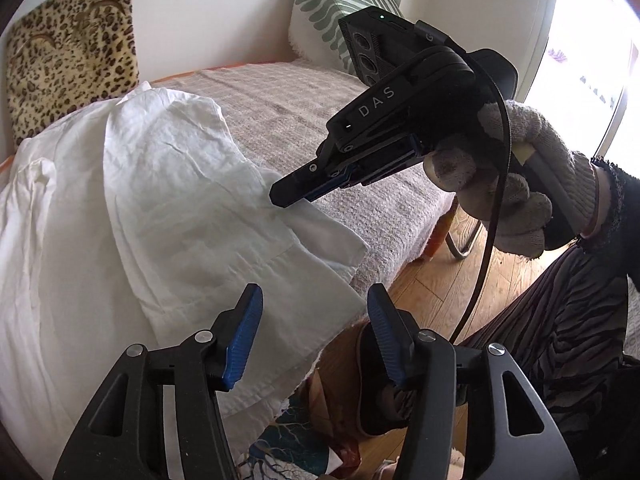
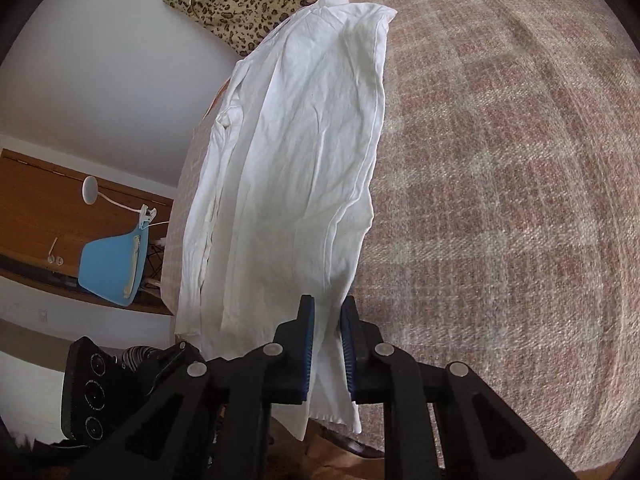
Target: Fold small clothes
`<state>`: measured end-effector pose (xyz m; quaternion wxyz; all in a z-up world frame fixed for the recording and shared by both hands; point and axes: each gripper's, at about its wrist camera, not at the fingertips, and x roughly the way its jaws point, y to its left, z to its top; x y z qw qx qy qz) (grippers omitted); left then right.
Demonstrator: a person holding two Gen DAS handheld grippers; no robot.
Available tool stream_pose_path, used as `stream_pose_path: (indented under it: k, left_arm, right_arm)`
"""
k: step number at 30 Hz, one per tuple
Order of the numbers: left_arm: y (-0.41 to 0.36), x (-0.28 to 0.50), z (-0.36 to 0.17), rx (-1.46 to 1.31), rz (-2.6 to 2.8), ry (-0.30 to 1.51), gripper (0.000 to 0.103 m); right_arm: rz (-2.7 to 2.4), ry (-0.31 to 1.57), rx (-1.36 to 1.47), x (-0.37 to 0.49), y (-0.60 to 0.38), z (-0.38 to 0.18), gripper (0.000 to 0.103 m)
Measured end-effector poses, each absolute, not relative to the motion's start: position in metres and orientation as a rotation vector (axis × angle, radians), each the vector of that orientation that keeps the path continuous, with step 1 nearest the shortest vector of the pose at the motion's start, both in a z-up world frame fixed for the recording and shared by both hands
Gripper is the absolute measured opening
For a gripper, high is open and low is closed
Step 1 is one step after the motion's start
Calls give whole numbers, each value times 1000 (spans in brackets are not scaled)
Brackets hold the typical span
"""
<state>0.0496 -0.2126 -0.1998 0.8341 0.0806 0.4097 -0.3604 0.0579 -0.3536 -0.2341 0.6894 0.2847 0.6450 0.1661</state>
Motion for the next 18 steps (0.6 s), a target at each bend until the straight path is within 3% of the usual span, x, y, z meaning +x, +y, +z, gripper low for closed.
stream_pose_path:
  k: [11, 12, 13, 16, 18]
  left_arm:
    - [-233, 52, -209, 177, -634, 839, 55]
    - [-231, 54, -209, 171, -619, 833, 51]
    - [-229, 55, -209, 167, -605, 826, 32]
    - [-217, 63, -210, 110, -604, 837, 8]
    - [-208, 67, -209, 64, -612, 835, 6]
  right_arm:
    - [431, 1366, 762, 72, -335, -216, 1]
    - [441, 1366, 757, 72, -332, -215, 1]
    - [451, 1365, 755, 73, -331, -213, 1]
    - [471, 1361, 735, 73, -331, -209, 1]
    - [474, 1360, 718, 76, -331, -207, 6]
